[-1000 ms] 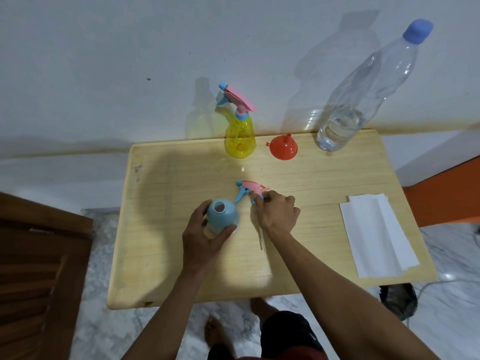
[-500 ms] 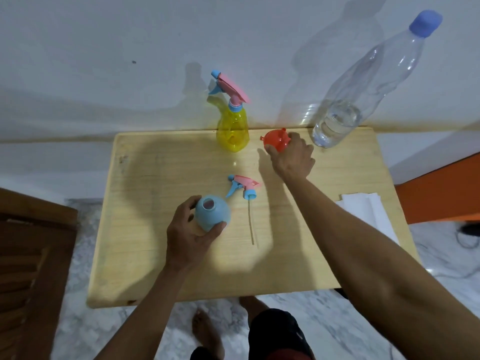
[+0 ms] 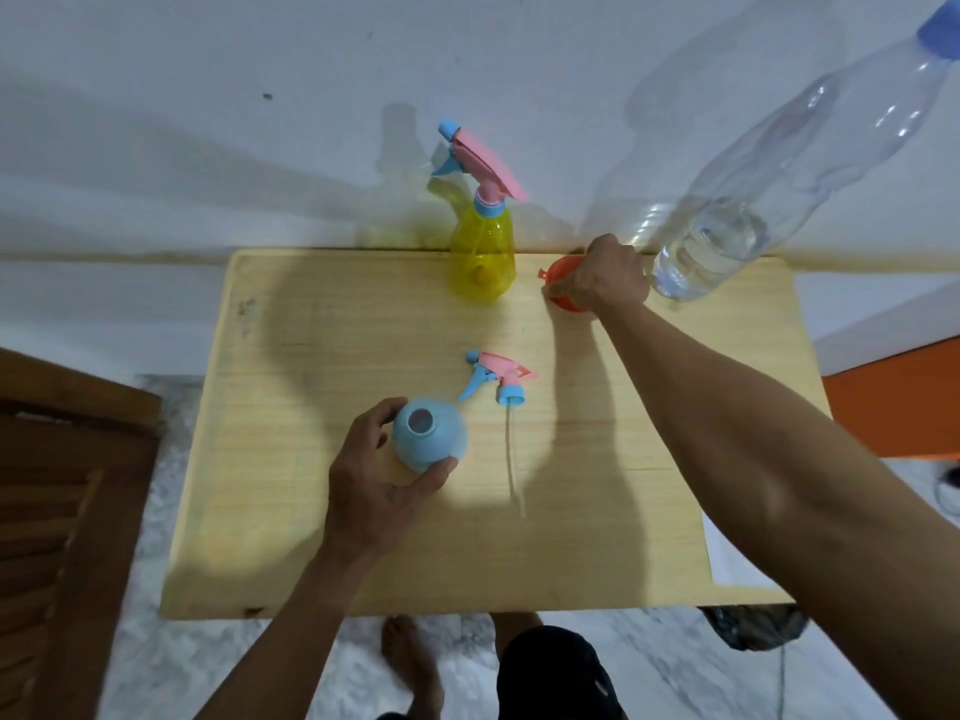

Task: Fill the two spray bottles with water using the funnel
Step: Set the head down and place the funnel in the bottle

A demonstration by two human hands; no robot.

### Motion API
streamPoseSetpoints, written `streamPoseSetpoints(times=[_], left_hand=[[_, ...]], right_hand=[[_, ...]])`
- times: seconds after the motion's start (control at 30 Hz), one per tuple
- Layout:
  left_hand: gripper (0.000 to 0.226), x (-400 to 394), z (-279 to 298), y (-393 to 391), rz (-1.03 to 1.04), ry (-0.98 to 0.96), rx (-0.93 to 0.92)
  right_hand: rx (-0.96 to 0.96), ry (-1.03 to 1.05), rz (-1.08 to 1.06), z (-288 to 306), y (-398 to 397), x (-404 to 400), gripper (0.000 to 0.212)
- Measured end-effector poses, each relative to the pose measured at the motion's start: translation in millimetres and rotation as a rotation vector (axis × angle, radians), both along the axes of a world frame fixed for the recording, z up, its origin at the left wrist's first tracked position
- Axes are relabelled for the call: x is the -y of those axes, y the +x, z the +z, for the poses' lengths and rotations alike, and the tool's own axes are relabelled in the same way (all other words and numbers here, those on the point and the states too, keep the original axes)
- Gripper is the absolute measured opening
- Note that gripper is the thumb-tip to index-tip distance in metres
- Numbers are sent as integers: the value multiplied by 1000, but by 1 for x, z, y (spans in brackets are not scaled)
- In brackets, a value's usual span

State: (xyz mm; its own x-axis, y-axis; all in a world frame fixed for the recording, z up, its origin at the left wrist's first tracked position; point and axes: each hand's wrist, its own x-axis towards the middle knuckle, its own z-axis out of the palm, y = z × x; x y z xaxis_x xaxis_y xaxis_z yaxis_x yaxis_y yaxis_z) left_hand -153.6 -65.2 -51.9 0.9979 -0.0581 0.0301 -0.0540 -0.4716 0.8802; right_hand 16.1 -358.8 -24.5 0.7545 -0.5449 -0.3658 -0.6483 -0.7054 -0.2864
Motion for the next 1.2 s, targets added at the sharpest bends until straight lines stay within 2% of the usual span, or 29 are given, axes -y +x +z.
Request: streamPoseSetpoints(times=[0.1, 0.2, 0.33, 0.43, 0.5, 0.67, 0.73, 0.9, 1.07, 1.2], left_hand=[[74, 0, 1, 1, 1, 5, -1], [73, 0, 2, 0, -2, 7, -7], [74, -2, 4, -1, -17, 12, -33], [74, -3, 6, 0, -35, 39, -33], [74, -3, 7, 0, -43, 50, -35], [74, -4, 7, 0, -60, 48, -58], [74, -4, 7, 0, -60, 43, -54], [74, -3, 9, 0, -64, 28, -50], [74, -4, 6, 0, -54, 27, -48], [72, -3, 4, 2, -47, 23, -58]], right_hand=[[44, 93, -22, 4, -2, 2, 86], [191, 225, -43, 11, -12, 5, 89], [385, 650, -160, 28, -41, 4, 99], [466, 908, -167, 46, -66, -6, 84], [509, 1022, -171, 59, -82, -15, 70], [604, 1245, -203, 88, -115, -43, 50], [630, 1284, -201, 95, -126, -59, 50], [613, 1306, -118, 96, -147, -92, 69], [653, 968, 35, 85, -158, -116, 79], [653, 901, 40, 70, -164, -128, 80]])
